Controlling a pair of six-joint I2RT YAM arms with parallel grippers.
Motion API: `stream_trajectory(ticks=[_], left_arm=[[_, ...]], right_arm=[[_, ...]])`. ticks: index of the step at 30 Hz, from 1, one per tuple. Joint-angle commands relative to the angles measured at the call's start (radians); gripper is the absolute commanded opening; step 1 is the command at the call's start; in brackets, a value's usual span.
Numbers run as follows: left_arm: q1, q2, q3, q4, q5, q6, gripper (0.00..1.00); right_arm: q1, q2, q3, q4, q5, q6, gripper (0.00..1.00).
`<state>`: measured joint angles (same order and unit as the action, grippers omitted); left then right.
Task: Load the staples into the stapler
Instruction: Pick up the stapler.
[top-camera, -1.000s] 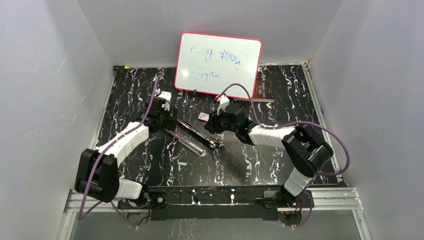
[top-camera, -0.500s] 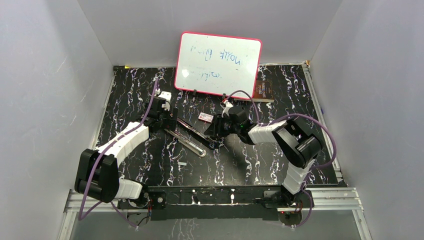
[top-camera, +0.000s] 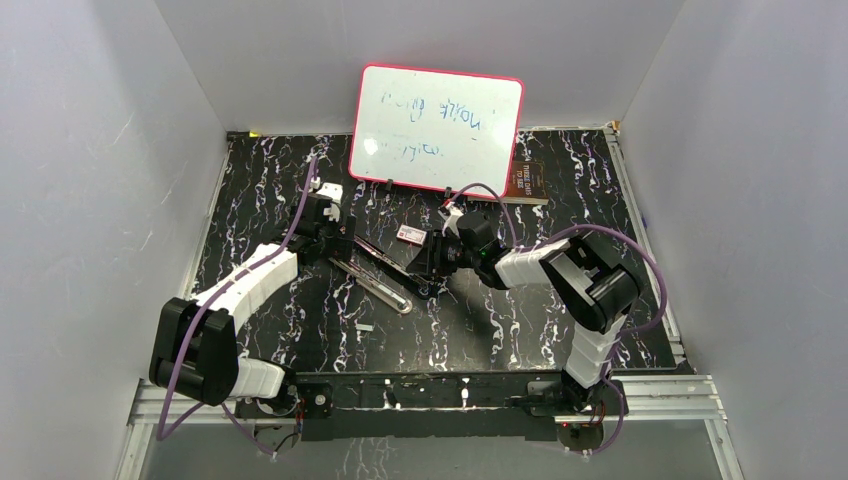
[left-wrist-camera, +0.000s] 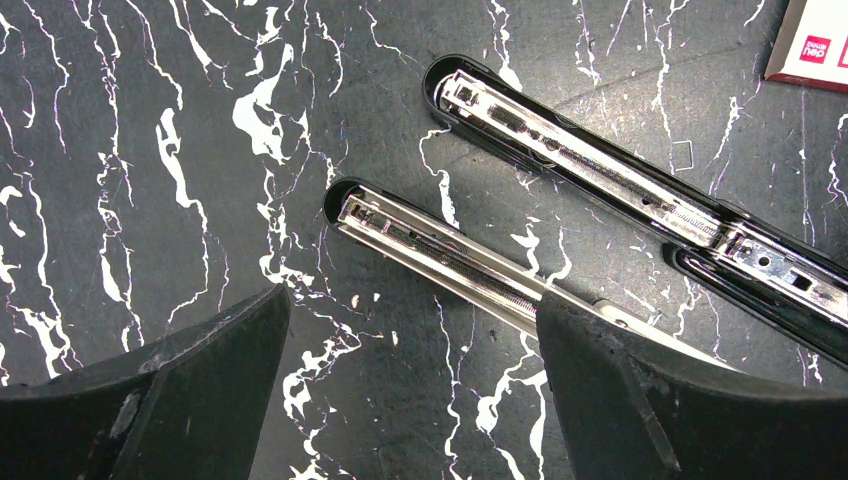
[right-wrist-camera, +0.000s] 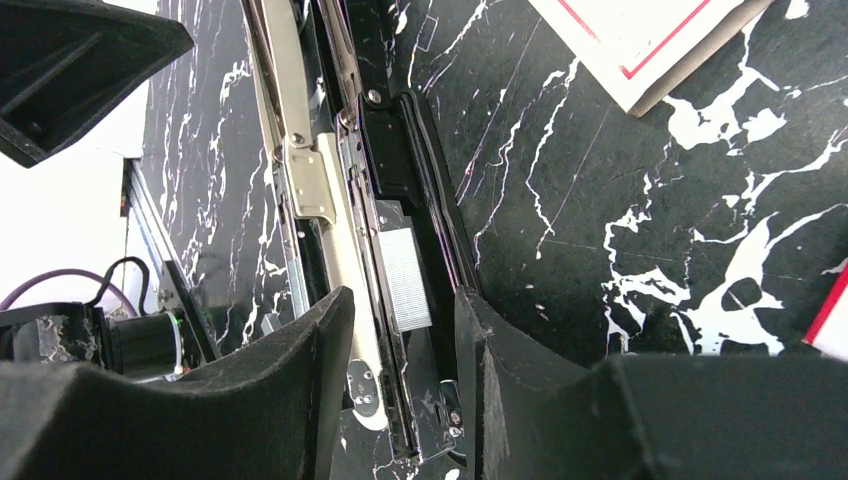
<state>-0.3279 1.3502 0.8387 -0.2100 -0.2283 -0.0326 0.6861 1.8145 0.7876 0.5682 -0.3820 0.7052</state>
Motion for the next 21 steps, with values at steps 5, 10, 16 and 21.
stream_trajectory(ticks=[5, 10, 16, 21], left_arm=[[-0.003, -0.034, -0.009, -0.007, -0.011, 0.012, 0.93], [-0.003, -0.034, -0.010, -0.008, -0.014, 0.012, 0.93], [-0.005, -0.033, -0.010, -0.008, -0.015, 0.014, 0.93], [-0.004, -0.034, -0.010, -0.008, -0.015, 0.013, 0.93]], right_arm=[[-0.010, 0.011, 0.004, 0.028, -0.030, 0.000, 0.48], [-0.011, 0.020, 0.008, 0.027, -0.045, 0.002, 0.42], [-0.013, 0.029, 0.015, 0.021, -0.053, 0.001, 0.40], [-0.014, 0.029, 0.016, 0.018, -0.055, 0.002, 0.32]])
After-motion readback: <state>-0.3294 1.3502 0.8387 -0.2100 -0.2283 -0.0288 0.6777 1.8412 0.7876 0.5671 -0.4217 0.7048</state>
